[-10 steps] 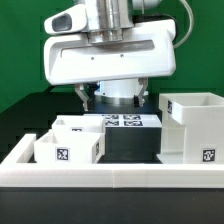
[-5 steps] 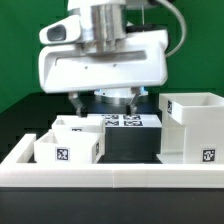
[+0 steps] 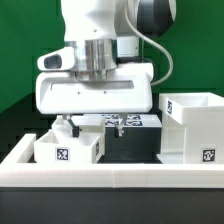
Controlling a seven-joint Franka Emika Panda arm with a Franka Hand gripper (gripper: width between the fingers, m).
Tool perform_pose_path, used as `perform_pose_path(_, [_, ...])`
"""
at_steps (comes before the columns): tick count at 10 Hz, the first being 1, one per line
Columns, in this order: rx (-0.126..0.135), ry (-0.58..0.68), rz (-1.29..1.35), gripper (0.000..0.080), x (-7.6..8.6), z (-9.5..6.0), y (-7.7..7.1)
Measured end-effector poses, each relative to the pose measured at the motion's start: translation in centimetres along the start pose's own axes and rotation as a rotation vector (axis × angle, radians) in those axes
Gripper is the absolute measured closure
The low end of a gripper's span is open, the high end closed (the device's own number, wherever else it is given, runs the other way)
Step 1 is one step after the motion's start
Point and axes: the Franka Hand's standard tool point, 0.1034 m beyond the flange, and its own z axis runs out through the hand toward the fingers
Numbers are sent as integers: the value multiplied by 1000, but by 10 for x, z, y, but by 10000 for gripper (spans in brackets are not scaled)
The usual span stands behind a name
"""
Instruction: Assemble drawer
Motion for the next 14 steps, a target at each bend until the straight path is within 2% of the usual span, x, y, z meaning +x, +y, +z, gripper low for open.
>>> perform_pose_path(3, [-11, -7, -5, 150, -7, 21, 0])
perform_pose_path(6, [-20, 11, -10, 150, -6, 29, 0])
perform_pose_path(7, [-20, 11, -10, 281, -6, 29, 0])
perform_pose_path(8, [-20, 11, -10, 281, -6, 29, 0])
perform_pose_path(9, [-20, 11, -10, 418, -6, 29, -1])
perform_pose_path(10, [-20, 11, -10, 600, -6, 29, -1])
perform_pose_path(11, [-20, 11, -10, 724, -6, 29, -1])
perform_pose_path(14, [-20, 11, -11, 759, -6, 29, -1])
